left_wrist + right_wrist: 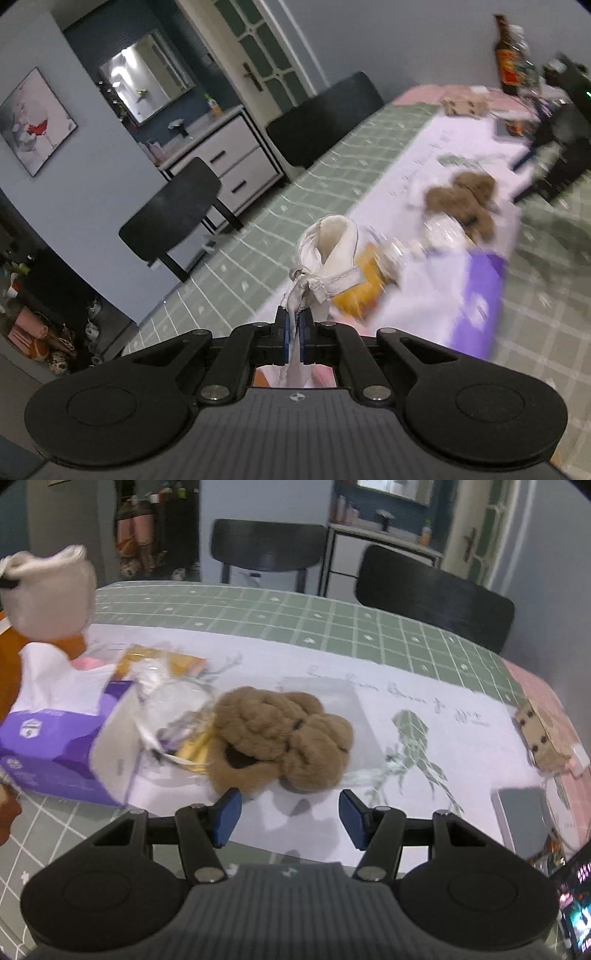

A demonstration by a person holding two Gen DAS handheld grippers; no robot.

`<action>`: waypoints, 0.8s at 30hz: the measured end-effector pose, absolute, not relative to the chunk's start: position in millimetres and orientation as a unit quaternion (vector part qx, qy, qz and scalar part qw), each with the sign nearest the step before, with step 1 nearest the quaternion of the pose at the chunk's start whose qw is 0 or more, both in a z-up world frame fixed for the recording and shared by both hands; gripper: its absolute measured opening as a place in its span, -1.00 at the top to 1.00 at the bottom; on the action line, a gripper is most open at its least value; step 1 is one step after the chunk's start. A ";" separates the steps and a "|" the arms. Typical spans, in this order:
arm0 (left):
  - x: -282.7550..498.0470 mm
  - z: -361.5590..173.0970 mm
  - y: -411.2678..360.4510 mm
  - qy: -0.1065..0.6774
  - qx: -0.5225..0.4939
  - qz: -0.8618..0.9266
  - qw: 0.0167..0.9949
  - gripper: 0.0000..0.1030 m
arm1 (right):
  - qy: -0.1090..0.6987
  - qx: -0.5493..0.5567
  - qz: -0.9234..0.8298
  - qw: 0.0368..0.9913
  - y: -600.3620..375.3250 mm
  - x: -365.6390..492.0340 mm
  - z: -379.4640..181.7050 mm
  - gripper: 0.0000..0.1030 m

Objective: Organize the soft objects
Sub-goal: 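Lift the cream cloth up with the left gripper, then lower the right gripper onto the brown plush toy and close on it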

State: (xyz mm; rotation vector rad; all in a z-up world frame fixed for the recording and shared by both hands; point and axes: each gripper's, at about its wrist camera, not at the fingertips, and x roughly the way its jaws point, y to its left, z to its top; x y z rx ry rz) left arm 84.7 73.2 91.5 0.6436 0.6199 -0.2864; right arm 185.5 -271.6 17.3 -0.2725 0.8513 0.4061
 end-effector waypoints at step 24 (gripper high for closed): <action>-88.1 -29.5 109.9 0.315 0.254 -0.111 0.908 0.88 | 0.384 -0.222 0.187 0.877 -257.6 205.9 9.5 -0.61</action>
